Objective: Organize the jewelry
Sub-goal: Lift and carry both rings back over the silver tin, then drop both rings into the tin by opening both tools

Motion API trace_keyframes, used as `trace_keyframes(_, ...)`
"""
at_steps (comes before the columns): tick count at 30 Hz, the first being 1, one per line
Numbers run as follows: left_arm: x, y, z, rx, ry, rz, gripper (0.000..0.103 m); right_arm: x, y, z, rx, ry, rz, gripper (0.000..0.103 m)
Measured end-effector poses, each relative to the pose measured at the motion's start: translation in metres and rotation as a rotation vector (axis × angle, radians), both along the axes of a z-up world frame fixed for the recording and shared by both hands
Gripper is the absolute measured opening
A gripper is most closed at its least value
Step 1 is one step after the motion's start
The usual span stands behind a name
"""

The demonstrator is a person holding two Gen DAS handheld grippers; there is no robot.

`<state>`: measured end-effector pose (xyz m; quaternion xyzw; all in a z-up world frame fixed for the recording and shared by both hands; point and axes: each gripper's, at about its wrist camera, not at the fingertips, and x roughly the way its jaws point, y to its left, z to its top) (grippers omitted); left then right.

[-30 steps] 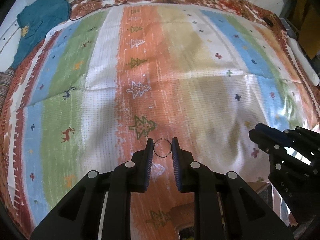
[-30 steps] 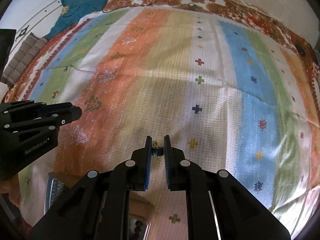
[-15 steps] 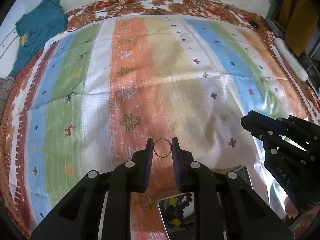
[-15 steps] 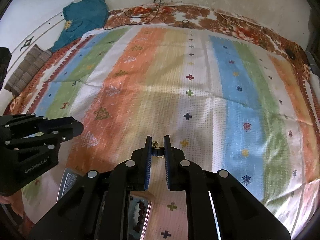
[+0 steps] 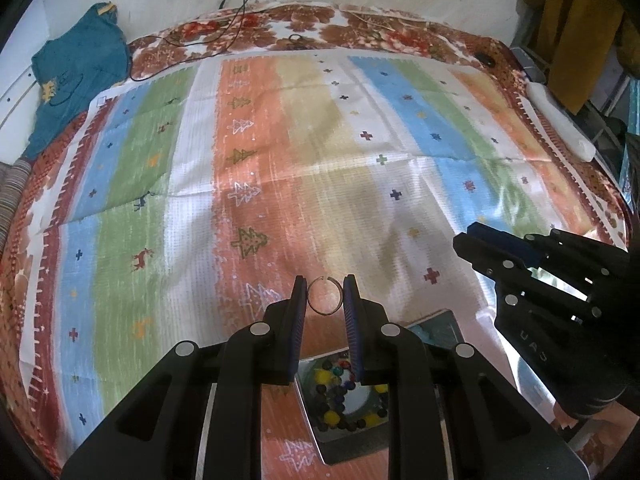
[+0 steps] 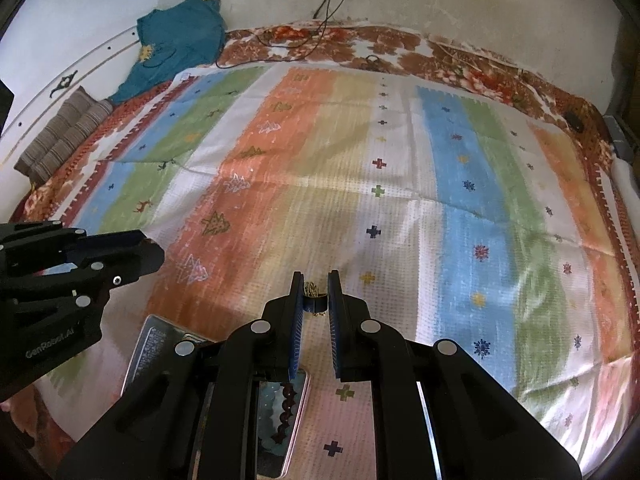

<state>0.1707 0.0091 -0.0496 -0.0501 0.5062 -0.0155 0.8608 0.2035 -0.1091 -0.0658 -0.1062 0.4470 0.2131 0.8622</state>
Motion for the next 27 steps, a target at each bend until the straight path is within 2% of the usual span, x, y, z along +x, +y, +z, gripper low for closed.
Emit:
trace_keyframes(23,-0.048,-0.017,0.017,-0.015,-0.040,-0.038,0.018,-0.051,-0.005,0.010,0.051,0.018,0.076,0.013)
trace_keyframes(27,-0.053,-0.019,0.018,-0.054,-0.037,-0.037,0.018,-0.056,-0.006,0.008,0.079,0.044,0.082,0.013)
